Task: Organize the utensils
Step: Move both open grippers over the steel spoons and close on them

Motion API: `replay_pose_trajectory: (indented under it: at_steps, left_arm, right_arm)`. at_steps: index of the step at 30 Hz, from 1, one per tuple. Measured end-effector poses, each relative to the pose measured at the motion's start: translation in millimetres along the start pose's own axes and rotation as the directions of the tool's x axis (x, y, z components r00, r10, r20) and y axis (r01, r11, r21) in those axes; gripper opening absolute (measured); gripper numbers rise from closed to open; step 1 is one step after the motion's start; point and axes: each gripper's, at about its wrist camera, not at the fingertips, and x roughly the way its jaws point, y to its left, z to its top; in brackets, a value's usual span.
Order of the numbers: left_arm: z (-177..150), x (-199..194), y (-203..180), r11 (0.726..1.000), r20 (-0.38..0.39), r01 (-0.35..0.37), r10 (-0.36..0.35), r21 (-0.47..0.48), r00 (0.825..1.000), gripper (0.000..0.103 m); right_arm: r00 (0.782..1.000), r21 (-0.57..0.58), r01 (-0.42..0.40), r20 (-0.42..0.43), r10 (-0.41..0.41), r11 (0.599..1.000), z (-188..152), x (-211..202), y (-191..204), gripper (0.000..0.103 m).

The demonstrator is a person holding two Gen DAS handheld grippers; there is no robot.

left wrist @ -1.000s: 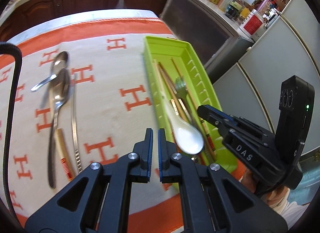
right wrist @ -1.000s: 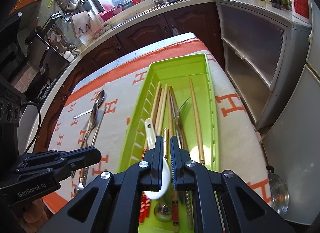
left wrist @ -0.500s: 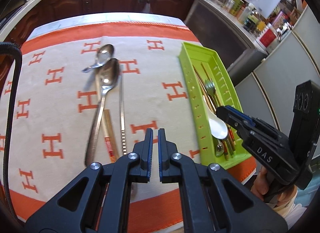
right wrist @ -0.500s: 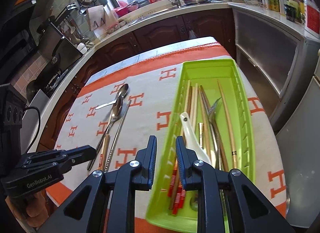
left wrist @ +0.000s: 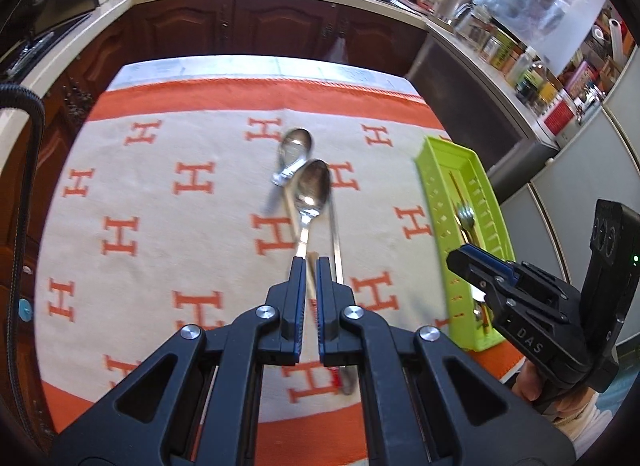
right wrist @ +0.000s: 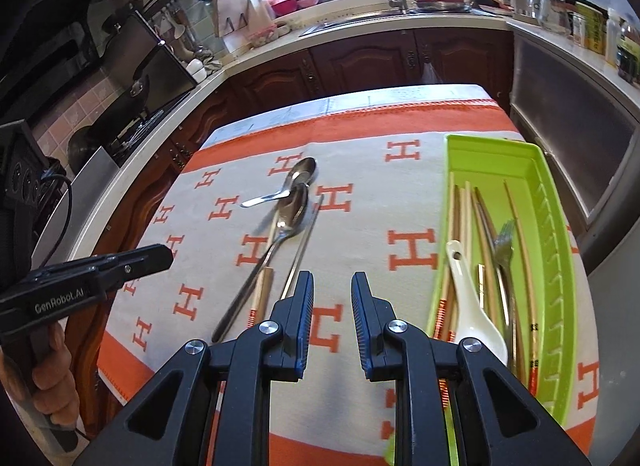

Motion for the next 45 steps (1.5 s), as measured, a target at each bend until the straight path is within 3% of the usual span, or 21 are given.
replay_pose_trajectory:
  at_steps: [6, 10, 13, 15, 20, 28, 33, 35, 37, 40, 45]
  left_arm:
    - [19, 4, 32, 1.000, -0.028, -0.025, 0.024, -0.015, 0.999, 0.001]
    - [35, 15, 55, 0.999, -0.075, -0.004, 0.001, -0.040, 0.997, 0.002]
    - [46, 23, 66, 0.999, -0.090, 0.007, -0.011, -0.048, 0.996, 0.010]
    - [54, 29, 70, 0.999, -0.098, 0.025, -0.029, -0.043, 0.995, 0.022]
    - [70, 50, 70, 0.999, -0.107, 0.044, -0.046, -0.023, 0.993, 0.026]
    - [100, 101, 71, 0.995, -0.143, 0.092, -0.095, -0.029, 0.985, 0.026]
    - [115, 133, 72, 0.991, -0.158, 0.119, -0.127, -0.057, 0.979, 0.026]
    - [119, 146, 74, 0.988, -0.166, 0.134, -0.145, -0.077, 0.975, 0.026]
    - [122, 157, 75, 0.985, -0.168, 0.143, -0.158, -0.094, 0.973, 0.026]
    - [124, 169, 73, 0.982, -0.164, 0.160, -0.176, -0.103, 0.971, 0.026]
    - [125, 184, 64, 0.980, -0.139, 0.176, -0.188, -0.097, 0.972, 0.026]
  right_arm:
    - [0.999, -0.016, -0.037, -0.007, 0.037, 0.999, 23, 12, 21, 0.020]
    - [0.998, -0.046, -0.063, -0.016, 0.062, 0.997, 37, 22, 36, 0.020]
    - [0.996, -0.063, -0.087, -0.029, 0.085, 0.994, 50, 37, 47, 0.023]
    - [0.995, -0.077, -0.101, -0.032, 0.099, 0.992, 56, 45, 53, 0.026]
    - [0.997, -0.096, -0.058, -0.048, 0.053, 0.994, 70, 82, 60, 0.028]
    - [0.993, -0.037, 0.017, -0.119, -0.022, 0.999, 85, 150, 35, 0.028]
    - [0.989, -0.013, 0.021, -0.145, -0.022, 1.000, 90, 180, 24, 0.028]
    - [0.988, -0.017, 0.025, -0.153, -0.027, 1.000, 89, 189, 21, 0.025]
    - [0.986, -0.016, 0.010, -0.164, -0.013, 1.000, 87, 198, 20, 0.010]
    - [0.990, 0.001, -0.015, -0.143, 0.015, 1.000, 87, 196, 16, 0.004]
    - [0.992, 0.059, -0.049, -0.111, 0.055, 0.997, 87, 171, 5, 0.003]
